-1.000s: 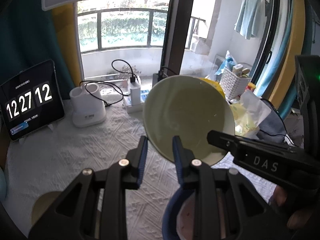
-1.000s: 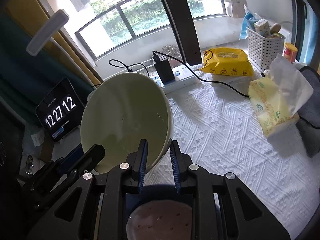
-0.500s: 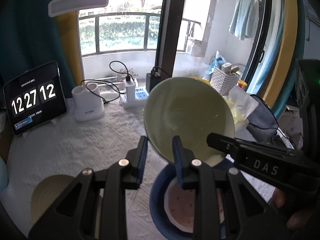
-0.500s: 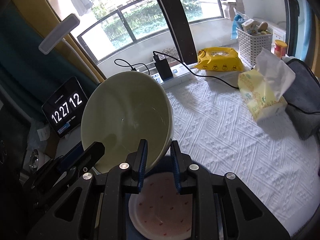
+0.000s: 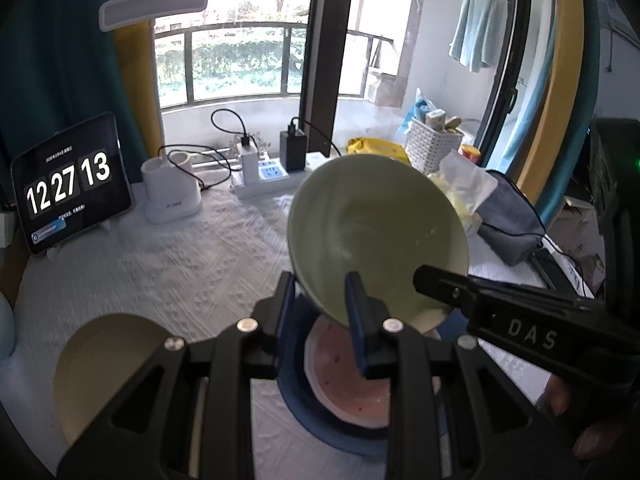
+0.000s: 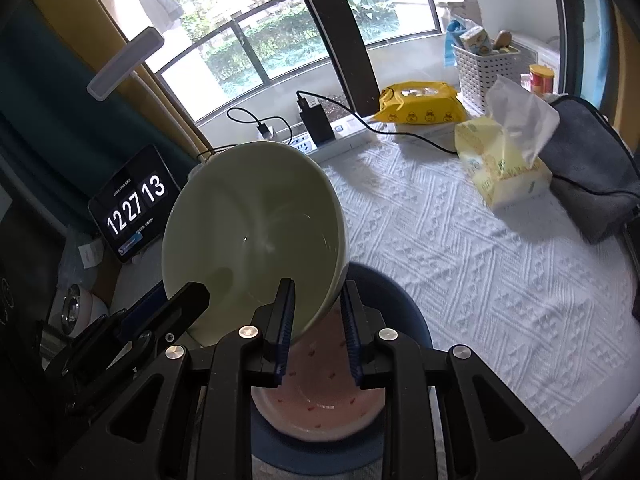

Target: Organize plates and bowls

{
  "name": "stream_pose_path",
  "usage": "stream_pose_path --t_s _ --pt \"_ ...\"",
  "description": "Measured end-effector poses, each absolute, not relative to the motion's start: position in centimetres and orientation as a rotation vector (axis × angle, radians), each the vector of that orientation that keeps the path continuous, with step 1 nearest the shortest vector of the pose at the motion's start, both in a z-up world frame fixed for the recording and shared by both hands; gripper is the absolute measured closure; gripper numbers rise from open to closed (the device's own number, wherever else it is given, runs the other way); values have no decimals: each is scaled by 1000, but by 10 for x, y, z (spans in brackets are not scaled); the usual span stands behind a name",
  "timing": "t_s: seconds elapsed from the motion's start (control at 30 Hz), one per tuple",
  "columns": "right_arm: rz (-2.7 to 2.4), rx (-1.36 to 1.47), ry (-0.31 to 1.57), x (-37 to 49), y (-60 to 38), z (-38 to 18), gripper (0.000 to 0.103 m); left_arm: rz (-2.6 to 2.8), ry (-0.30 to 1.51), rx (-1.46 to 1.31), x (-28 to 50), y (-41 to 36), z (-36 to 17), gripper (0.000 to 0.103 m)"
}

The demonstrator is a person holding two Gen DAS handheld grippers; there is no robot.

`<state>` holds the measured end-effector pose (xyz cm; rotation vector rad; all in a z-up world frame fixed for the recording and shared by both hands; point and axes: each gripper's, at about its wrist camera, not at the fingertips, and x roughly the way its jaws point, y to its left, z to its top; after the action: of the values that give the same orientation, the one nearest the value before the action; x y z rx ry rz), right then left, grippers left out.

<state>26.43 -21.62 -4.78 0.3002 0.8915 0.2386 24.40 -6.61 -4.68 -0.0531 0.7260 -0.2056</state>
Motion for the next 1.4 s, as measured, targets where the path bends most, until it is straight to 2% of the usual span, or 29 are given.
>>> stream_pose_path --t_s 0.87,1.4 --pt "210 311 955 221 -227 -88 78 -225 815 -42 204 -80 -83 77" --pt "210 267 917 211 -224 -83 78 -220 800 -28 198 -80 -84 73"
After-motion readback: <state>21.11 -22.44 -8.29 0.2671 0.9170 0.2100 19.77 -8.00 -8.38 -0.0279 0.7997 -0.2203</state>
